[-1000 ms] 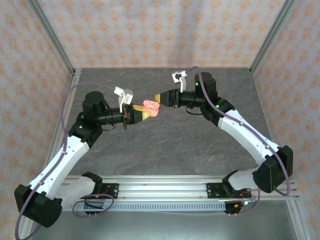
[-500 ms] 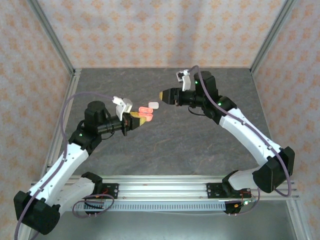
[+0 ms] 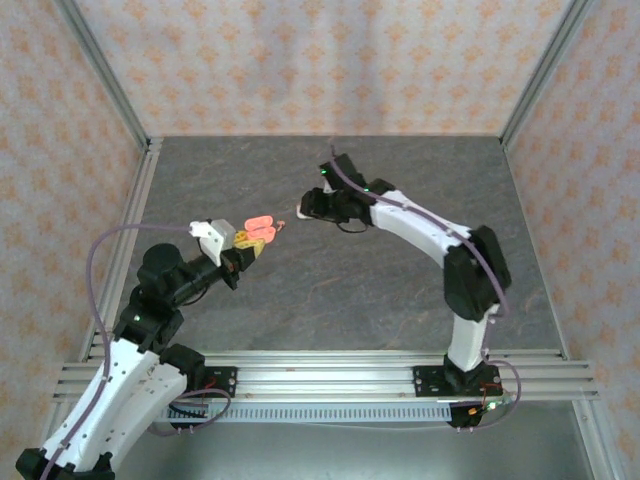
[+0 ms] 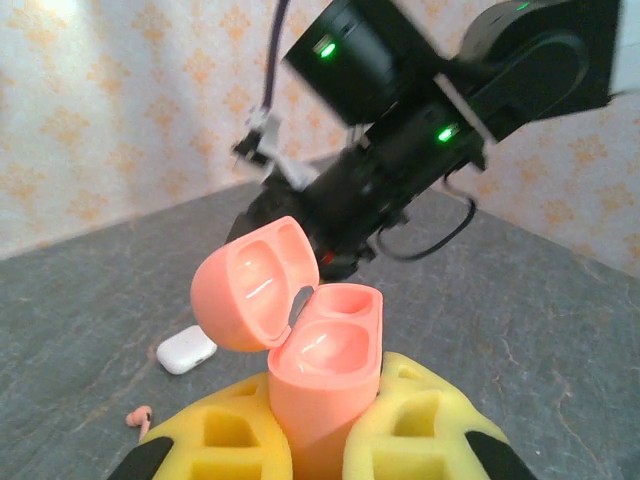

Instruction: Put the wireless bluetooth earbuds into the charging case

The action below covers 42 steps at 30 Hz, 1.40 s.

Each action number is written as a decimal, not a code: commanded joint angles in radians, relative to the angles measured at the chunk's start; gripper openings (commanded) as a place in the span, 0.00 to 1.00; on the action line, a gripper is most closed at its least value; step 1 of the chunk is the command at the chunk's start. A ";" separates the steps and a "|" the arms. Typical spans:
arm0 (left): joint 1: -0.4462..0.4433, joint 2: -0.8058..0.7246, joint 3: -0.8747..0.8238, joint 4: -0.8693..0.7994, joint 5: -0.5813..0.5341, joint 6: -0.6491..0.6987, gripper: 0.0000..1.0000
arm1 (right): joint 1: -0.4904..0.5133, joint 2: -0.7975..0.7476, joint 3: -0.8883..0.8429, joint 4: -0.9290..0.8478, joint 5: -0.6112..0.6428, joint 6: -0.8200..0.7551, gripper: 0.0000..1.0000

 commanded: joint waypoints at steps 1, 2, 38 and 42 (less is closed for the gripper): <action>-0.002 -0.045 -0.017 0.001 -0.077 0.007 0.00 | 0.034 0.110 0.126 -0.079 0.047 0.032 0.45; -0.002 -0.052 -0.016 -0.011 -0.075 0.021 0.00 | 0.040 0.149 0.160 -0.097 0.047 0.031 0.44; -0.001 -0.062 -0.060 0.015 -0.085 -0.016 0.00 | 0.082 0.679 0.798 -0.486 0.114 -0.051 0.19; -0.002 -0.059 -0.056 0.005 -0.090 -0.014 0.00 | 0.082 0.627 0.739 -0.485 0.127 -0.073 0.11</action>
